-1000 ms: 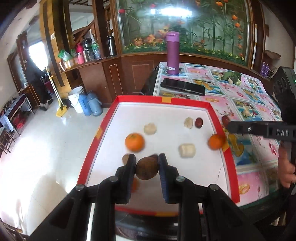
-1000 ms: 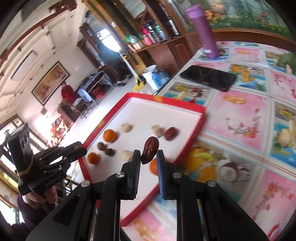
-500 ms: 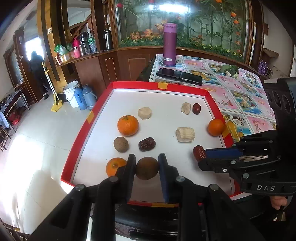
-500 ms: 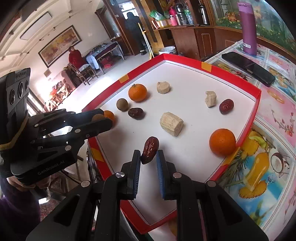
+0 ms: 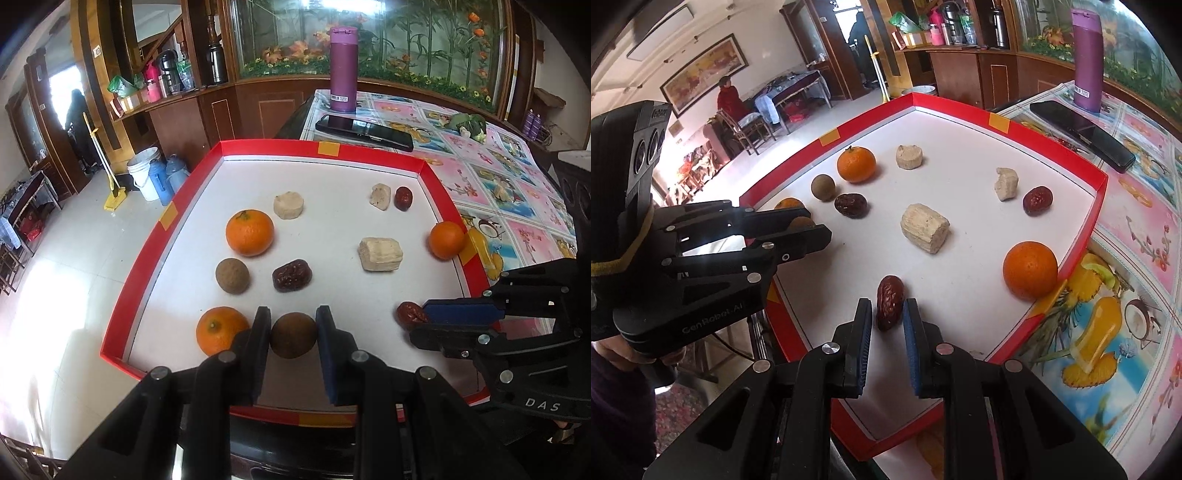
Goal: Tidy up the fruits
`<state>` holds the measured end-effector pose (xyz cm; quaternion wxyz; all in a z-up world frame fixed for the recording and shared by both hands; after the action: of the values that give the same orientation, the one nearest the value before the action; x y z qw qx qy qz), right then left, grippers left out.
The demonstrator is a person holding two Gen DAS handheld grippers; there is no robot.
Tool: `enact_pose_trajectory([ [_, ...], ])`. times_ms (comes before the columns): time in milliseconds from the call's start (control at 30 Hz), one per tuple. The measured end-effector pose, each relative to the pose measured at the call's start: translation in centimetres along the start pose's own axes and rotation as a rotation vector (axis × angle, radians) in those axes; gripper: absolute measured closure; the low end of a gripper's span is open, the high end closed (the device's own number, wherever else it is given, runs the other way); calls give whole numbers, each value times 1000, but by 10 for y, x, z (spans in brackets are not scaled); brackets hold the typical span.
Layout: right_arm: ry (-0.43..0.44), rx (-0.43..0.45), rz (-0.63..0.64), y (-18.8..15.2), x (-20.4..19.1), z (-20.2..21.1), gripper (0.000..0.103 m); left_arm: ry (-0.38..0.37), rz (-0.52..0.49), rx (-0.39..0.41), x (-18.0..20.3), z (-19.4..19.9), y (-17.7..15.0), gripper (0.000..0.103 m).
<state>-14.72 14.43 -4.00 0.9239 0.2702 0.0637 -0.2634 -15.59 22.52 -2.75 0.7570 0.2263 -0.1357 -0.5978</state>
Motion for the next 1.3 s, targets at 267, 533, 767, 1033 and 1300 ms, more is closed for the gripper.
enact_pose_trajectory([
  [267,-8,-6,8,-1,0,-2,87,12,-3,-20,1,-7,-2,76],
  [533,-4,-15,0,-1,3,5,73,50,-5,-37,1,-9,-3,71],
  [767,32,94,-32,8,14,37,73,91,33,29,-3,14,10,38],
  [1033,-12,182,-136,14,67,75,73,91,59,124,12,41,34,10],
  [1300,-103,277,-273,0,135,121,73,94,25,160,53,47,54,4],
])
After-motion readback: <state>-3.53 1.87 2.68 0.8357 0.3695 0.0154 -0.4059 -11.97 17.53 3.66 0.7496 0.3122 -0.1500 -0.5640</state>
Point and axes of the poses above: each gripper's, at about its wrist camera, not at the fingertips, and z roughly against the way its jaws point, x to its right, y to its top, the point moved 8 cm from there along -z, roughly the way its jaws point, and after that the axes turned 8 degrees about -x, right-handed, at the moved point
